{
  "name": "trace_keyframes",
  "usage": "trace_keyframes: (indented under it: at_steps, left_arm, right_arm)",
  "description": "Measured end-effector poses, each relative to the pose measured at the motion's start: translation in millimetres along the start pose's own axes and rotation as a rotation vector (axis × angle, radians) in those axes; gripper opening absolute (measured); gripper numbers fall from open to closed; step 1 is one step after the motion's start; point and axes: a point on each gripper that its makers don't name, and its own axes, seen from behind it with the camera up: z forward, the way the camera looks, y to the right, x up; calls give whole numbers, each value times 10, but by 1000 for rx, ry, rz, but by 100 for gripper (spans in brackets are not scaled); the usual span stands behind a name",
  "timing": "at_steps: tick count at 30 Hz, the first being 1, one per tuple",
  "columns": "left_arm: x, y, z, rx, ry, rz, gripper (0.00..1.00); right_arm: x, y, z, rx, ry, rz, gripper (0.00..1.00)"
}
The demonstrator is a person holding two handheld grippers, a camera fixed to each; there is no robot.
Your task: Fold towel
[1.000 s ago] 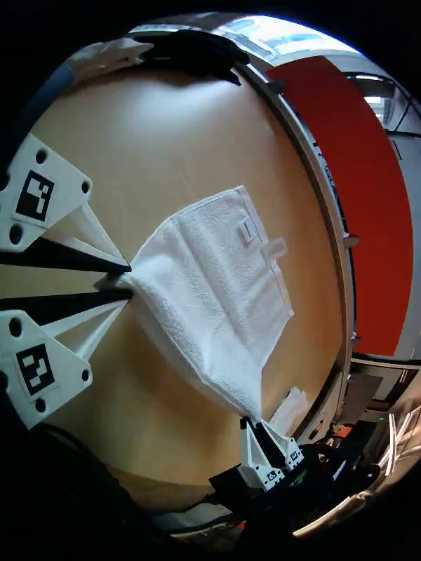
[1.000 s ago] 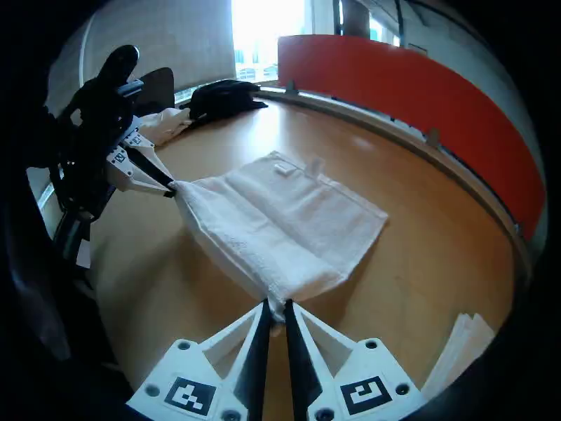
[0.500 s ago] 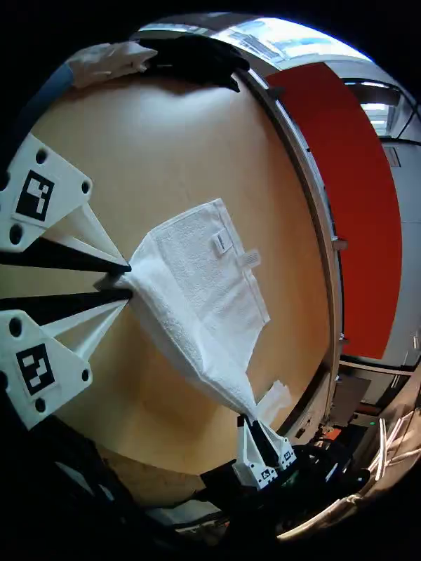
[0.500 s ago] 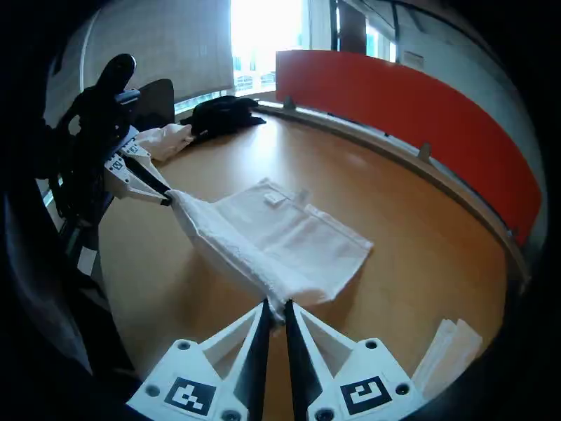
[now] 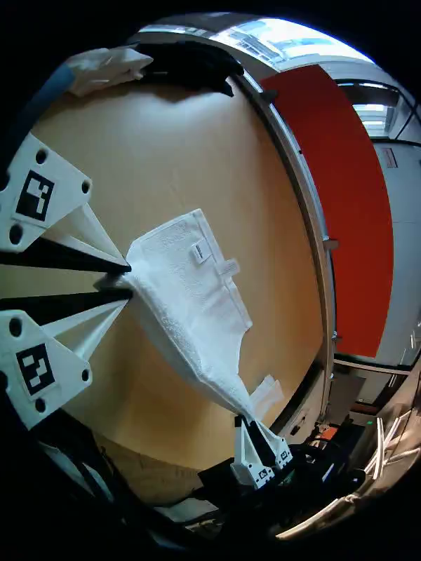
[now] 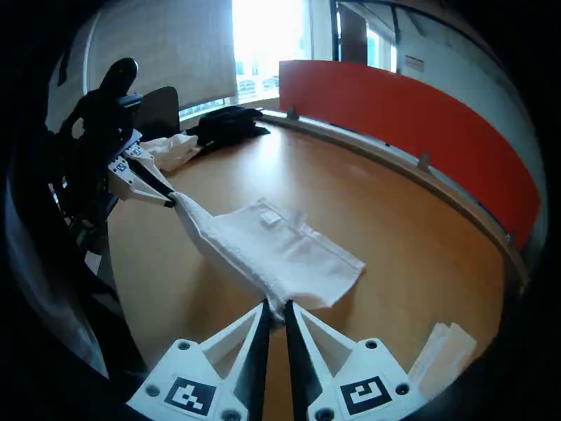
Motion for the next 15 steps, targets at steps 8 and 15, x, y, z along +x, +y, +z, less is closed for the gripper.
trace_keyframes:
  at_steps: [8,15]
  left_arm:
    - [57,34,-128,-8,6,-1,18]
    - [76,55,-171,-10,11,1,18]
  right_arm:
    - [66,-36,-94,6,10,5,15]
    - [93,-50,-139,8,15,8,15]
